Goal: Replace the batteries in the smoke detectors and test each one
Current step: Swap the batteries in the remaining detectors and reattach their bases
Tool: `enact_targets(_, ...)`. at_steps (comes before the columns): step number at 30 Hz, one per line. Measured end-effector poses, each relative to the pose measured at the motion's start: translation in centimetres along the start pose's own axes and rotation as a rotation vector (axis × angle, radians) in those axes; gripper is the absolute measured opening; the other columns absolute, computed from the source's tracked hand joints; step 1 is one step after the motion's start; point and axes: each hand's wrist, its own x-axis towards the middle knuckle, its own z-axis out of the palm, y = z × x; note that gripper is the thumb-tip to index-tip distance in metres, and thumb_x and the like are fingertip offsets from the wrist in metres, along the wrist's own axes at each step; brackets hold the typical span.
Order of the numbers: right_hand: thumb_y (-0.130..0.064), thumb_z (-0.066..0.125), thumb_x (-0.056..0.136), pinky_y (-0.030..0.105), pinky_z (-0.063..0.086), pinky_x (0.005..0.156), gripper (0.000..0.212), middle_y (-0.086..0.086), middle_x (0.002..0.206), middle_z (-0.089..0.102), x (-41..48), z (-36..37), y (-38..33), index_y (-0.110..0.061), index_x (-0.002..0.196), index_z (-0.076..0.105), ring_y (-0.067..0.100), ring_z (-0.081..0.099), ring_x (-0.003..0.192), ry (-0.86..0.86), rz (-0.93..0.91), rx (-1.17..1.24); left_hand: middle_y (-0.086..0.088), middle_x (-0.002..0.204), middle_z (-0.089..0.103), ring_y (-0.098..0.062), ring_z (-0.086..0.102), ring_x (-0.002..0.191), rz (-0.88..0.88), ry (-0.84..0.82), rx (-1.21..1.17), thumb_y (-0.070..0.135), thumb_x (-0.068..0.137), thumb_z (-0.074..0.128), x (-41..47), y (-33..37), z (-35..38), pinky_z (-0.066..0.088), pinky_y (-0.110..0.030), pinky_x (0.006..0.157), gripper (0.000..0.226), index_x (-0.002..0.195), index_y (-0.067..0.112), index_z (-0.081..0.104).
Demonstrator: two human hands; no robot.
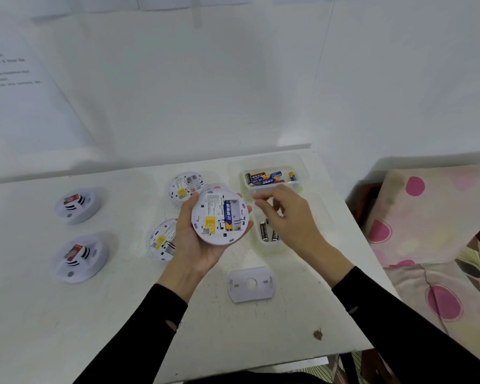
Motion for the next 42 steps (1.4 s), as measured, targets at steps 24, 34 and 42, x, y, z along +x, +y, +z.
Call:
enact_targets(24,-0.001,0.062,0.079,0.04,0.05,0.076,0.021,0.008,0.109,0.056,-0.9,1.2,-1.8,-0.008,0.098,0.057,0.025,0.056,0.09,-0.176,-0.437,-0.23,-0.009,0.099,0.067,-0.021,0.066,0.085,0.026,-0.051,0.028,0.043,0.098,0.046,0.7,-0.5,1.1,0.058,-0.037,0.073,0.034,0.115,0.016,0.059)
enact_targets(34,-0.008,0.064,0.078,0.034,0.047,0.088,0.036,0.001,0.115,0.054,-1.2,-0.1,-1.4,-0.017,0.108,0.046,0.021,0.054,0.103,-0.293,-0.358,-0.146,-0.01,0.101,0.068,-0.022,0.068,0.089,-0.002,-0.049,0.015,0.045,0.096,0.049,0.9,-1.5,0.6,0.056,-0.041,0.081,0.039,0.119,0.015,0.06)
enact_targets(42,-0.004,0.06,0.077,0.036,0.049,0.08,0.032,0.004,0.112,0.051,-1.1,0.6,-1.2,-0.016,0.104,0.047,0.022,0.052,0.094,-0.248,-0.391,-0.199,-0.012,0.101,0.065,-0.024,0.063,0.091,0.001,-0.024,0.028,0.045,0.091,0.053,1.3,-1.4,0.8,0.053,-0.042,0.084,0.038,0.109,0.014,0.067)
